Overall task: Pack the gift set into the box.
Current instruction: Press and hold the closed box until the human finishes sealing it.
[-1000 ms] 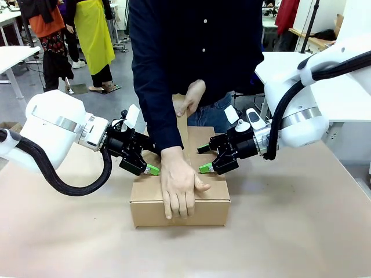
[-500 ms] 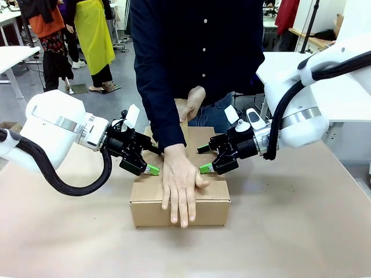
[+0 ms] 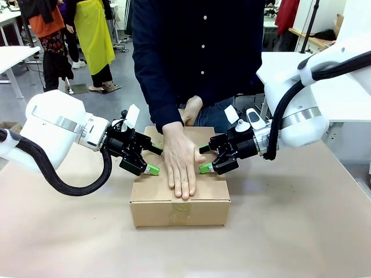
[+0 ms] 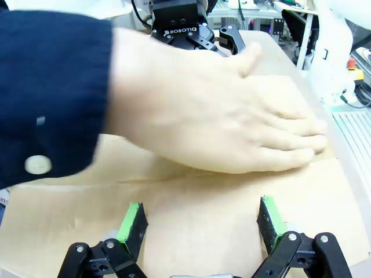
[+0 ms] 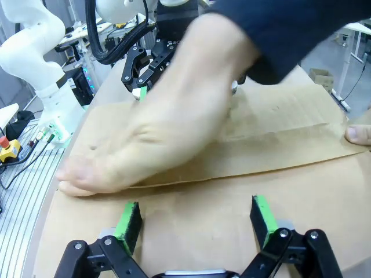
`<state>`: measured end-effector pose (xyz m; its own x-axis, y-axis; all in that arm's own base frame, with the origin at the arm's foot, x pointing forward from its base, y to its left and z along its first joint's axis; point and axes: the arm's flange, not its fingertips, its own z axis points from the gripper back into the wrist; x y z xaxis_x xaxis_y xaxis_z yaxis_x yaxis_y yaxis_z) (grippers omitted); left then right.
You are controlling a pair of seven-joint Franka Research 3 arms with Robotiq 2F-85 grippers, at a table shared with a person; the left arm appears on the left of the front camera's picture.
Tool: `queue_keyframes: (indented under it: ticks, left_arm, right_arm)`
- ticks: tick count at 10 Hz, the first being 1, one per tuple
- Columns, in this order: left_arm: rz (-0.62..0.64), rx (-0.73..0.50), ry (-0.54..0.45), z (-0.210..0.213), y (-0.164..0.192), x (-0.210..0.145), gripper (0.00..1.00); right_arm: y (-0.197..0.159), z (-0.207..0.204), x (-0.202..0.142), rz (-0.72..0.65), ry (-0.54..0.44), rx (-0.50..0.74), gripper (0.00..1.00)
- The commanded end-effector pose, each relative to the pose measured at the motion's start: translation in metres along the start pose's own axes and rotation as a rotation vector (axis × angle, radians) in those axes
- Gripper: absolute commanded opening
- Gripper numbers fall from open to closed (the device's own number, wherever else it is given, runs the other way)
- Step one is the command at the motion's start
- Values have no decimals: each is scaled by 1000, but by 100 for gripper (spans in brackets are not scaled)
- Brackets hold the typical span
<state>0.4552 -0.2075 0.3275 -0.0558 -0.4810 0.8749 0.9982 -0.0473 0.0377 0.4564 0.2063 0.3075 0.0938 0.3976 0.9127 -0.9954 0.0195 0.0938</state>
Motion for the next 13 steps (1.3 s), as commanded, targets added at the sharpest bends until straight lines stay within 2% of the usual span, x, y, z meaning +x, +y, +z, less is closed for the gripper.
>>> queue_keyframes:
  ticks: [1, 13]
  left_arm:
    - [-7, 2, 14, -2, -2, -1, 100]
    - [-7, 2, 14, -2, -2, -1, 100]
  right_arm:
    - [0, -1, -3, -4, 4, 1, 100]
    - [0, -1, -3, -4, 4, 1, 100]
